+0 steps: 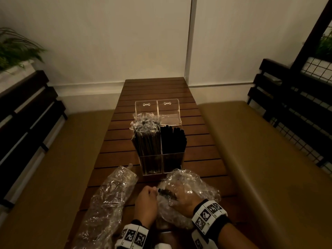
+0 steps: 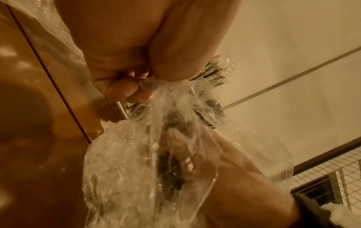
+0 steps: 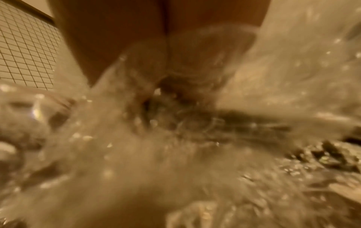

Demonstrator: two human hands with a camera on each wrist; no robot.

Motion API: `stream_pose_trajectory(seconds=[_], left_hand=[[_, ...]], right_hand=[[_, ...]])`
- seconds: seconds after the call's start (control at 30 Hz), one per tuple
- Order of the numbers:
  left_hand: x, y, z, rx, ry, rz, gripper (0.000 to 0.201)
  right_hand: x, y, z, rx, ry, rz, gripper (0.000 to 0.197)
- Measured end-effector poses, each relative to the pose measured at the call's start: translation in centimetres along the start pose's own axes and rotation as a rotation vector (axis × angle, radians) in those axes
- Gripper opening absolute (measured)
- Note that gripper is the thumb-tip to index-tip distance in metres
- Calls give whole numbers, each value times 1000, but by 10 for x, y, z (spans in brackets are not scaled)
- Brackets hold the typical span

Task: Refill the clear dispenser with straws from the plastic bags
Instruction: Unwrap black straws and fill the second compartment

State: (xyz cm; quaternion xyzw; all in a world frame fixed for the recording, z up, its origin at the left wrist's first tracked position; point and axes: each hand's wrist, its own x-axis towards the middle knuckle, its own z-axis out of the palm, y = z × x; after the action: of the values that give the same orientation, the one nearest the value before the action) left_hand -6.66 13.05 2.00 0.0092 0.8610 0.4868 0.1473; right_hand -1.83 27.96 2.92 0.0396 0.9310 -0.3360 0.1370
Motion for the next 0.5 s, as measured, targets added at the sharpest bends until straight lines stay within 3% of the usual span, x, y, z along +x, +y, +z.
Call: stream_pose_trajectory(seconds=[0.13, 0.27, 0.33, 0.5], left_hand=[[4, 4, -1, -23, 58, -11, 28], [10, 0, -8, -13, 122, -9, 33], [12, -1, -11, 4, 133, -13, 36], [25, -22, -10, 64, 130, -120, 40]], right_hand=[[-8, -7, -6, -162, -174, 86, 54], [-15, -7, -10, -132, -146, 101, 43], [-17, -9, -10, -113, -245, 65, 46], [-30, -33, -35, 185, -155, -171, 21]])
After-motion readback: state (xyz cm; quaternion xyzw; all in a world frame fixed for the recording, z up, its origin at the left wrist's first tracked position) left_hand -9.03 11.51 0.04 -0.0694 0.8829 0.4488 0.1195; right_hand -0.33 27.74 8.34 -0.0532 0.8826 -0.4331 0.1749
